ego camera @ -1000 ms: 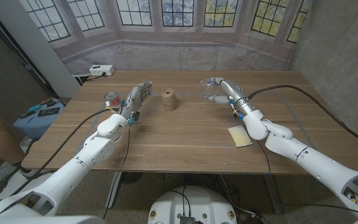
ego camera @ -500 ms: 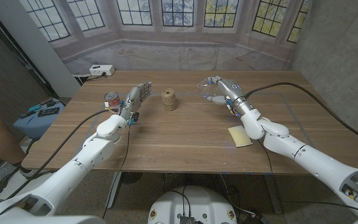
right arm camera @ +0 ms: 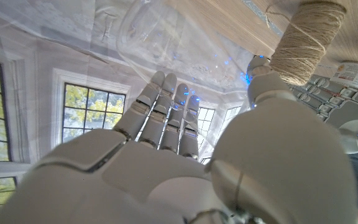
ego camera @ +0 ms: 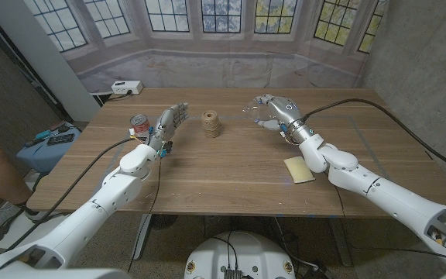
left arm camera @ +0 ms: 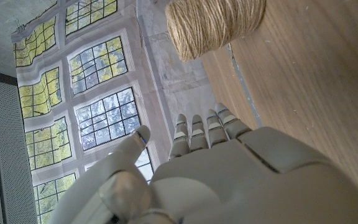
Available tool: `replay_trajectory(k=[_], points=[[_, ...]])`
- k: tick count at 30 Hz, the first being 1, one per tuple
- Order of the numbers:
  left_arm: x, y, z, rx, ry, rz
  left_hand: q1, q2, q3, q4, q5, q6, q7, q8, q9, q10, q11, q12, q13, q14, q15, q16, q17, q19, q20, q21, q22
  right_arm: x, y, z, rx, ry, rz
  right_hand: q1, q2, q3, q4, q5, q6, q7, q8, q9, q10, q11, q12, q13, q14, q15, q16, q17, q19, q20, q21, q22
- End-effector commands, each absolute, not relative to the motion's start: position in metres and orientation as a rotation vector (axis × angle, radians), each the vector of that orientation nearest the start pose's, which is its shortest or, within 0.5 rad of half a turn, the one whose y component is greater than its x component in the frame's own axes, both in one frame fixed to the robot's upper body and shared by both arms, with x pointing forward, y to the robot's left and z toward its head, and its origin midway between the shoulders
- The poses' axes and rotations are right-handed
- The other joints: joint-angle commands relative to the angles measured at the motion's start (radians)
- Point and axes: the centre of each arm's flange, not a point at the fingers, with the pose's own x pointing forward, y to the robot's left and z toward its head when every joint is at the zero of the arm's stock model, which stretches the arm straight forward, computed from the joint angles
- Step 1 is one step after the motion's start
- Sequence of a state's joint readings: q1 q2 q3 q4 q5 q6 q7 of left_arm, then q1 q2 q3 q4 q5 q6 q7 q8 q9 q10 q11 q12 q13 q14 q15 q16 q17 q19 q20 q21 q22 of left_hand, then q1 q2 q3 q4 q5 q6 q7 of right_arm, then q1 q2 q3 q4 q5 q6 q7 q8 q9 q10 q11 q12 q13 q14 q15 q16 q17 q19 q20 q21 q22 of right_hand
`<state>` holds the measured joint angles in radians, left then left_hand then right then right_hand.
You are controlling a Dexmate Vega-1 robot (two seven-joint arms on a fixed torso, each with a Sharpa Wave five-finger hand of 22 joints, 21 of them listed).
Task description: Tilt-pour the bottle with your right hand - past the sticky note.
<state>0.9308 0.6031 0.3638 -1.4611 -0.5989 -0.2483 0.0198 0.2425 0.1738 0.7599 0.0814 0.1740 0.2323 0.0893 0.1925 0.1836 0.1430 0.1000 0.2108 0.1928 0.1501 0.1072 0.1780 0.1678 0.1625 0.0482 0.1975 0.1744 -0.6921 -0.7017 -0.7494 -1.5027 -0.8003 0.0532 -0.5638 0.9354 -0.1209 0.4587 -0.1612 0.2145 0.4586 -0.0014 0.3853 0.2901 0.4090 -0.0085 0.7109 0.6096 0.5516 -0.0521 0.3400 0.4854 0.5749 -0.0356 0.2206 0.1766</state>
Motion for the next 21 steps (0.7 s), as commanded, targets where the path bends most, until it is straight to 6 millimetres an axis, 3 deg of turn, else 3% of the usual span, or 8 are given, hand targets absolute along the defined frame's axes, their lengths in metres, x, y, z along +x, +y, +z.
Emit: replay_trajectory(k=[1,21], points=[[0.625,0.2918,-0.0312,0.069,-0.594,-0.209,0.011,-0.001,0.0,-0.005,-0.003,0.006,0.003,-0.004,0.003,0.003,0.001,0.0,0.004,0.002,0.002,0.002,0.003,0.009,0.003,0.002,0.002,0.6071,-0.1854,0.0002,-1.553,-1.134,-0.295,0.0,0.01,0.02,0.007,0.001,0.011,-0.003,0.007,0.005,0.033,-0.031,0.007,0.001,0.012,-0.101,-0.001,0.002,0.006,-0.002,-0.003,0.004],[0.6294,0.295,-0.0282,0.073,-0.59,-0.21,0.011,-0.001,0.0,-0.006,-0.003,0.006,0.003,-0.004,0.003,0.004,0.001,-0.001,0.004,0.003,0.001,0.002,0.003,0.009,0.005,0.002,0.002,0.6111,-0.1819,-0.0086,-1.681,-1.132,-0.383,0.004,0.01,0.033,0.004,-0.001,0.015,-0.01,0.011,0.005,0.037,-0.039,0.007,0.0,0.021,-0.107,-0.013,0.008,0.01,-0.006,-0.004,0.003]])
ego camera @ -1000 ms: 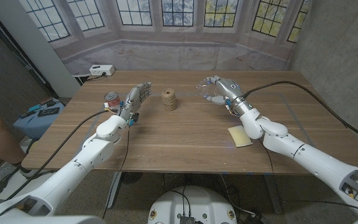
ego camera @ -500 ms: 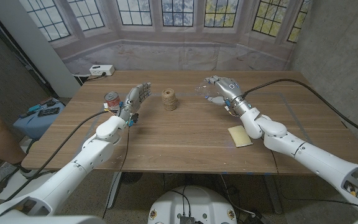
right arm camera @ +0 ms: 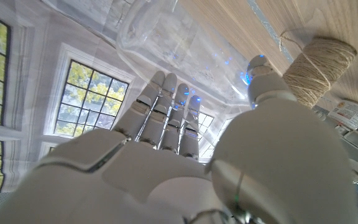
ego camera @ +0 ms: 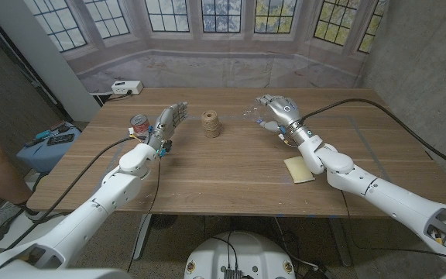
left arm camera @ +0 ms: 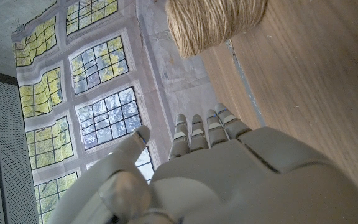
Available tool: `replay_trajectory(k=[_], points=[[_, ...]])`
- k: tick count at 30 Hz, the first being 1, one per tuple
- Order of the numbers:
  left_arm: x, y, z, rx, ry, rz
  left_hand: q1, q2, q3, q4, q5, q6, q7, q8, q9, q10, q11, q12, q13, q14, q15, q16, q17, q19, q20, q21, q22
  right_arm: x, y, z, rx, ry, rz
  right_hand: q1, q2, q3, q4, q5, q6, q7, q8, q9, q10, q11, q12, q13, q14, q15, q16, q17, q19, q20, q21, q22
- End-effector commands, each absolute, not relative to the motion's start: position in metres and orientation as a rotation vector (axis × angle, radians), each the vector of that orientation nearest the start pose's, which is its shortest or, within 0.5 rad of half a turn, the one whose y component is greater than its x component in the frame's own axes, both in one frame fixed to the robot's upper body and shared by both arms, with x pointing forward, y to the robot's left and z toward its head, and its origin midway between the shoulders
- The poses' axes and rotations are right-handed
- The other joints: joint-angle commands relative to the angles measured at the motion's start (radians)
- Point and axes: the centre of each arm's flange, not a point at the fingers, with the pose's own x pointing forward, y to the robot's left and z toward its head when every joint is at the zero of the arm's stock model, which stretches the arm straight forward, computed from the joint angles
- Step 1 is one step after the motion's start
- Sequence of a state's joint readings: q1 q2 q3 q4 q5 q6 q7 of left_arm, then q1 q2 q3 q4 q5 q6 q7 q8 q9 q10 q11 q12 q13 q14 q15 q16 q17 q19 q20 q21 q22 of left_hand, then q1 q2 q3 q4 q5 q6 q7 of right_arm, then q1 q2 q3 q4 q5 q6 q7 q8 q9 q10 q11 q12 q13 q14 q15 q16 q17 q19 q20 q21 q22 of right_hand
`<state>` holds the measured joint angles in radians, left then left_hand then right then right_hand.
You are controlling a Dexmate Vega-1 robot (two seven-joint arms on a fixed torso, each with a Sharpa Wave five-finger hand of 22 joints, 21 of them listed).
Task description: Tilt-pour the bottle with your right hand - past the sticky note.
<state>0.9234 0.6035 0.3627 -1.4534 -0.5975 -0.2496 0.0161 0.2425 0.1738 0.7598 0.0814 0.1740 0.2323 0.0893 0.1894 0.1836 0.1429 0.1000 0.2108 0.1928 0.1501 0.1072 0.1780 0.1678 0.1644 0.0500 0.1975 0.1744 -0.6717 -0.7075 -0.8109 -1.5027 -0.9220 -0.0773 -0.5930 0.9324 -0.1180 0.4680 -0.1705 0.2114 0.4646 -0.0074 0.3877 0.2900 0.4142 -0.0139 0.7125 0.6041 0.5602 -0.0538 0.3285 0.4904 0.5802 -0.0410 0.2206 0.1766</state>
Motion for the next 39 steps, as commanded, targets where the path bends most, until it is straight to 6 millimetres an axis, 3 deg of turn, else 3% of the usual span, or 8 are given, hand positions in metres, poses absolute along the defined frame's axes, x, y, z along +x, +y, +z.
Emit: replay_trajectory(k=[1,39], points=[[0.6297,0.2954,-0.028,0.073,-0.591,-0.21,0.011,-0.001,0.0,-0.006,-0.003,0.006,0.003,-0.001,0.003,0.004,0.0,-0.001,0.004,0.003,0.001,0.002,0.003,0.007,0.003,0.002,0.002,0.6114,-0.1818,-0.0097,-1.688,-1.136,-0.387,0.007,0.006,0.024,0.013,0.002,0.01,-0.006,0.009,0.005,0.033,-0.033,0.005,0.004,0.013,-0.106,-0.002,0.003,0.005,-0.001,-0.004,0.003],[0.6326,0.2946,-0.0259,0.08,-0.584,-0.216,0.014,0.0,0.0,-0.008,-0.003,0.008,0.002,-0.001,0.003,0.008,0.001,0.0,0.004,0.004,0.001,0.002,0.002,0.009,0.002,0.003,0.002,0.6112,-0.183,-0.0083,-1.959,-1.238,-0.484,0.032,-0.001,0.063,0.005,0.007,0.02,-0.033,0.016,0.004,0.033,-0.057,-0.012,-0.022,0.014,-0.123,-0.037,0.011,-0.003,-0.011,-0.012,0.003]])
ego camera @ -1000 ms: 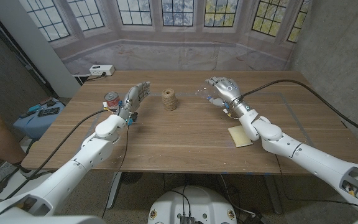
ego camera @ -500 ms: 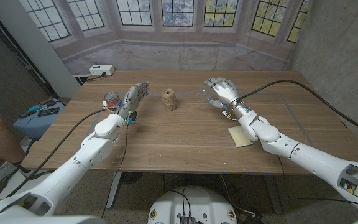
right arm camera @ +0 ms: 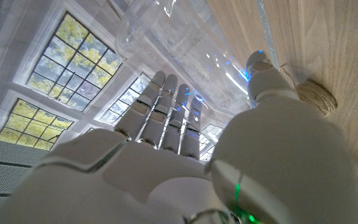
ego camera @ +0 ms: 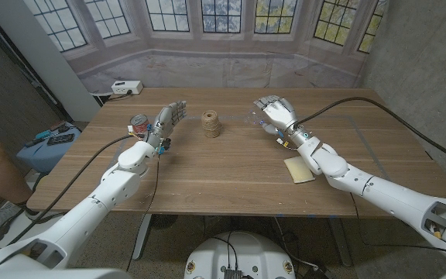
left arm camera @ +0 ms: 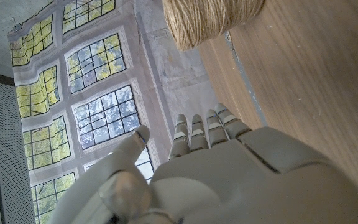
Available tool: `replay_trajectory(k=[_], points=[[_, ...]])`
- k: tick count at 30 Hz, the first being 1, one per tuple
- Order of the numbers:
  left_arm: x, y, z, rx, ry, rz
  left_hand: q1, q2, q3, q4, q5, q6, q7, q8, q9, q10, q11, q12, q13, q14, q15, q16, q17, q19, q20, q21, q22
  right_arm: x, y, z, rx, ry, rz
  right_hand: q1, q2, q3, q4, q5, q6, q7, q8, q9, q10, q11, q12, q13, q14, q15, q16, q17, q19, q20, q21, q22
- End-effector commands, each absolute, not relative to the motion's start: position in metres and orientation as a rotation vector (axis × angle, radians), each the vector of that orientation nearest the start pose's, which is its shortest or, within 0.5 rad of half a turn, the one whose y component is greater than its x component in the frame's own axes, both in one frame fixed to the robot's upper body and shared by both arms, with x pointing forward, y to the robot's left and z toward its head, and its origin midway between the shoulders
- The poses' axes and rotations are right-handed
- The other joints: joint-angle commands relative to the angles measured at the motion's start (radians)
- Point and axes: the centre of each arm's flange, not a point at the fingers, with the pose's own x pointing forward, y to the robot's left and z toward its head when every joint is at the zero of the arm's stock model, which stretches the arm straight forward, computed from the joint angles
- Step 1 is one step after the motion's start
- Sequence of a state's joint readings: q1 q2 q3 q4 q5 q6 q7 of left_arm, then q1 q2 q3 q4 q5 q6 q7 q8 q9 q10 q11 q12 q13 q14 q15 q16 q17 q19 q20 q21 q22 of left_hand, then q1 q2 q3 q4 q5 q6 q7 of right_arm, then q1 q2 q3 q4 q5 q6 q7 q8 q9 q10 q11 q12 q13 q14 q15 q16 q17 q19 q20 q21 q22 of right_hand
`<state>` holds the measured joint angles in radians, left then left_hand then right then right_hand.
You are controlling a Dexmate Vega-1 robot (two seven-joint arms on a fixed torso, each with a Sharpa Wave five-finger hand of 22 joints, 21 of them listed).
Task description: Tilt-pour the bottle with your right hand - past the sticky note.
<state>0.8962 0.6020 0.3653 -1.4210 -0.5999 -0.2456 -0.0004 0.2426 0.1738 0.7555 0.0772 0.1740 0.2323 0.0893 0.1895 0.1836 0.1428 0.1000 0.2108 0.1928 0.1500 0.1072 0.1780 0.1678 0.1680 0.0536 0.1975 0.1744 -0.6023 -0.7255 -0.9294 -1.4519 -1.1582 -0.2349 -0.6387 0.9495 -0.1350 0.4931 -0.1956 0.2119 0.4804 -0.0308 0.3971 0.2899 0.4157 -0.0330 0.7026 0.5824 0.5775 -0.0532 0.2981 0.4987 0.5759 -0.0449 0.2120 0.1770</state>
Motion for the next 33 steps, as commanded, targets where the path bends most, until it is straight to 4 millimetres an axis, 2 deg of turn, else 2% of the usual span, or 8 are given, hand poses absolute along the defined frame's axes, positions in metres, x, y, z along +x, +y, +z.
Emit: replay_trajectory(k=[1,15,33], points=[[0.633,0.294,-0.026,0.081,-0.584,-0.217,0.014,0.0,0.005,-0.004,-0.003,0.008,0.002,-0.001,0.003,0.007,0.0,0.0,0.004,0.004,0.002,0.002,0.002,0.006,-0.001,0.003,0.002,0.611,-0.183,-0.008,-1.964,-1.241,-0.483,0.016,0.016,0.039,0.03,0.006,0.004,-0.011,0.007,0.004,0.033,-0.037,-0.002,0.0,-0.003,-0.123,-0.007,0.003,0.001,-0.008,-0.003,0.002],[0.63,0.294,-0.024,0.092,-0.583,-0.216,0.014,0.001,0.004,-0.005,-0.003,0.009,0.002,-0.001,0.004,0.008,0.001,0.0,0.004,0.004,0.002,0.002,0.003,0.006,-0.001,0.003,0.002,0.616,-0.191,-0.012,-2.047,-1.249,-0.465,0.02,0.012,0.049,0.029,0.008,0.003,-0.015,0.007,0.003,0.027,-0.049,-0.007,-0.003,-0.006,-0.128,-0.018,0.006,-0.001,-0.011,-0.005,0.002],[0.627,0.292,-0.02,0.081,-0.594,-0.219,0.015,0.001,0.004,-0.005,-0.003,0.009,0.003,-0.001,0.004,0.008,0.001,-0.001,0.004,0.005,0.004,0.002,0.003,0.007,-0.002,0.003,0.002,0.617,-0.202,-0.007,-2.189,-1.265,-0.418,0.031,0.004,0.065,0.027,0.011,0.003,-0.039,0.007,-0.002,0.012,-0.073,-0.013,-0.004,-0.018,-0.141,-0.038,0.012,-0.011,-0.022,-0.009,0.002]])
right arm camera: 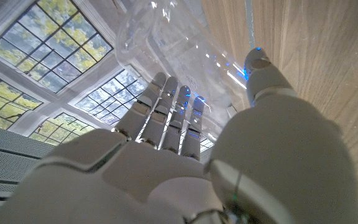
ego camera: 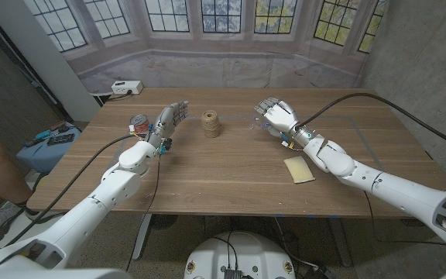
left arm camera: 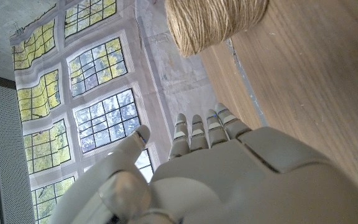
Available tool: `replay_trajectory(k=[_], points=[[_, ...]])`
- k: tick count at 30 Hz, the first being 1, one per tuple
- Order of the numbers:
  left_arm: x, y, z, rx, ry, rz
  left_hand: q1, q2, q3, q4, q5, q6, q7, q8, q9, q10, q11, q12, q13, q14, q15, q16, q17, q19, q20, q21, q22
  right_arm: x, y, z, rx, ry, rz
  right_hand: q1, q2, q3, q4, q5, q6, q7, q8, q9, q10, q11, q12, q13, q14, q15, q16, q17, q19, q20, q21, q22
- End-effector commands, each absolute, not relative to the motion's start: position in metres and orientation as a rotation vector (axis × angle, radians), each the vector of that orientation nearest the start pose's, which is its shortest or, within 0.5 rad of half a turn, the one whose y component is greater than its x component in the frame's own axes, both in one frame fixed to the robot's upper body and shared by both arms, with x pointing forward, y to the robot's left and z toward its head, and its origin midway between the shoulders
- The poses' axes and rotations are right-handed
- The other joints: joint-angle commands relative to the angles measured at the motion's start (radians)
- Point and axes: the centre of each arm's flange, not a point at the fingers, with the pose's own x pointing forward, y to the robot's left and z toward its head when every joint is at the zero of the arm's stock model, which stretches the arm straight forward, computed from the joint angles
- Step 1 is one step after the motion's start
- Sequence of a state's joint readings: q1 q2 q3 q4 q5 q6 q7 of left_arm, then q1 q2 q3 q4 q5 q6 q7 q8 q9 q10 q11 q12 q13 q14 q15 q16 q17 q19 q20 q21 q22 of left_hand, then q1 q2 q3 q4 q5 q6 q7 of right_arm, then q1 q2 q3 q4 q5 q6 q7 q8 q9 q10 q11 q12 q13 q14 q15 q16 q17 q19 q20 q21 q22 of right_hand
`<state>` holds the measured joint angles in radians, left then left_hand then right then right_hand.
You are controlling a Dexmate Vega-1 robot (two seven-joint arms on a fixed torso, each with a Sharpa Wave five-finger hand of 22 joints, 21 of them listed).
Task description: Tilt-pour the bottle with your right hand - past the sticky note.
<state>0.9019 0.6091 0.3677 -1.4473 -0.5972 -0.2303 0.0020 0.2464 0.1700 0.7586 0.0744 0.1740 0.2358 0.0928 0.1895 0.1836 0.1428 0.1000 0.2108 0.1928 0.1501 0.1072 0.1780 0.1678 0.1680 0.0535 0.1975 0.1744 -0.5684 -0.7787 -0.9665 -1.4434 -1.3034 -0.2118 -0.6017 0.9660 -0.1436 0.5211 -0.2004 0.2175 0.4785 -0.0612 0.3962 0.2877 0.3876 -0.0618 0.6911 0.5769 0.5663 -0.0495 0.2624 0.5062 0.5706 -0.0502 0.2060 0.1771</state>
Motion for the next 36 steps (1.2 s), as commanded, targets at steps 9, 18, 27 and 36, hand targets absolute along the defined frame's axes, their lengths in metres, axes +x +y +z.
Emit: replay_trajectory(k=[9,18,27,36], points=[[0.625,0.292,-0.021,0.084,-0.594,-0.217,0.012,0.005,0.001,-0.002,-0.003,0.004,-0.001,-0.001,0.004,0.008,0.002,-0.001,0.004,0.005,0.003,0.002,0.003,0.007,0.0,0.003,0.002,0.621,-0.204,-0.006,-2.191,-1.249,-0.425,0.013,0.009,0.041,0.034,0.007,0.009,-0.009,0.01,-0.001,0.039,-0.042,-0.003,0.001,-0.009,-0.144,-0.008,0.007,-0.011,-0.017,-0.004,0.001],[0.624,0.292,-0.021,0.085,-0.593,-0.215,0.012,0.005,0.001,-0.002,-0.003,0.005,0.0,-0.001,0.004,0.009,0.001,-0.001,0.004,0.005,0.003,0.002,0.003,0.007,0.0,0.003,0.002,0.623,-0.205,-0.007,-2.19,-1.244,-0.427,0.012,0.007,0.045,0.035,0.008,0.009,-0.009,0.01,-0.003,0.04,-0.045,-0.002,0.001,-0.006,-0.144,-0.011,0.011,-0.012,-0.017,-0.004,0.001],[0.623,0.291,-0.02,0.092,-0.592,-0.212,0.013,0.005,0.001,-0.003,-0.003,0.005,-0.001,-0.001,0.004,0.009,0.002,-0.001,0.004,0.006,0.003,0.002,0.003,0.008,0.0,0.003,0.002,0.625,-0.205,-0.012,-2.178,-1.234,-0.433,0.013,0.007,0.05,0.036,0.01,0.012,-0.01,0.011,-0.004,0.042,-0.04,-0.002,0.002,-0.003,-0.145,-0.014,0.014,-0.013,-0.016,-0.004,0.001],[0.623,0.29,-0.019,0.097,-0.587,-0.213,0.013,0.005,0.001,-0.002,-0.003,0.006,-0.001,-0.001,0.004,0.008,0.003,-0.001,0.004,0.006,0.003,0.002,0.003,0.008,0.001,0.003,0.002,0.628,-0.204,-0.017,-2.164,-1.23,-0.442,0.013,0.005,0.055,0.036,0.01,0.014,-0.01,0.013,-0.005,0.044,-0.043,-0.001,0.002,0.001,-0.145,-0.016,0.017,-0.011,-0.016,-0.003,0.001]])
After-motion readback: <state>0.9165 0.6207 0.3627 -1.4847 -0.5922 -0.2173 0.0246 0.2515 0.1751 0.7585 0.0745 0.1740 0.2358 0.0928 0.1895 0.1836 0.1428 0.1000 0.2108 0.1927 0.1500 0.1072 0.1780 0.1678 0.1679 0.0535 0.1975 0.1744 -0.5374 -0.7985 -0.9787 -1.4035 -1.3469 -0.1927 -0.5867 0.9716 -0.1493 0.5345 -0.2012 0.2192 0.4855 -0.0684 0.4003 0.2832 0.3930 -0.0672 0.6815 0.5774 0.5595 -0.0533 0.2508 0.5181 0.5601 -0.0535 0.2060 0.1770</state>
